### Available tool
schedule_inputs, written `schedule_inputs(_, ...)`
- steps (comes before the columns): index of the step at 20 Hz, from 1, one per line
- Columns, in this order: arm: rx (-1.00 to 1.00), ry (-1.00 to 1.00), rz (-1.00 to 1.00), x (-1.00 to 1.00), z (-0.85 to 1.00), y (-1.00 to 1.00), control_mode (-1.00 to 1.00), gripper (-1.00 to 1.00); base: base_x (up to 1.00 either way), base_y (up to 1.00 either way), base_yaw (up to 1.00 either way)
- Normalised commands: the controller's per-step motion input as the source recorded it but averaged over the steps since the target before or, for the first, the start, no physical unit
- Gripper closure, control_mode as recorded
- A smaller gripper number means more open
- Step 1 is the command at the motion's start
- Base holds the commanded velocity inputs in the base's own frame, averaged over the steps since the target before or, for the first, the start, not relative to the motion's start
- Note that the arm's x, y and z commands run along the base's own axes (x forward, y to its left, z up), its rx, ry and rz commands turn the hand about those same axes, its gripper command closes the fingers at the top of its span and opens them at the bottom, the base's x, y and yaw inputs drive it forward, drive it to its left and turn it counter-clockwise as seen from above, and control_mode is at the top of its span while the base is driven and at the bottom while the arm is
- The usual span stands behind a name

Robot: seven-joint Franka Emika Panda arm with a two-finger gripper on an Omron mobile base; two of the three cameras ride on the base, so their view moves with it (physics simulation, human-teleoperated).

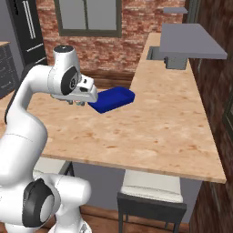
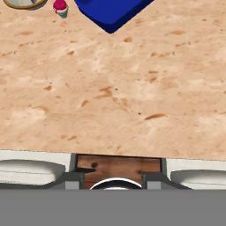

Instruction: Place the bowl with cake and the cupcake onto the tray.

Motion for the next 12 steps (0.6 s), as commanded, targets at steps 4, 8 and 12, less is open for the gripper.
schedule_inputs(4,0.00,0.00,0.00,0.00,0.00,0.00,1.00,-1.00,0.00,0.00,0.00)
schedule_inputs(8,0.00,0.00,0.00,0.00,0.00,0.00,1.00,-1.00,-0.02,0.00,0.00)
schedule_inputs(12,0.00,0.00,0.00,0.00,0.00,0.00,1.00,-1.00,-0.49,0.30,-0.01)
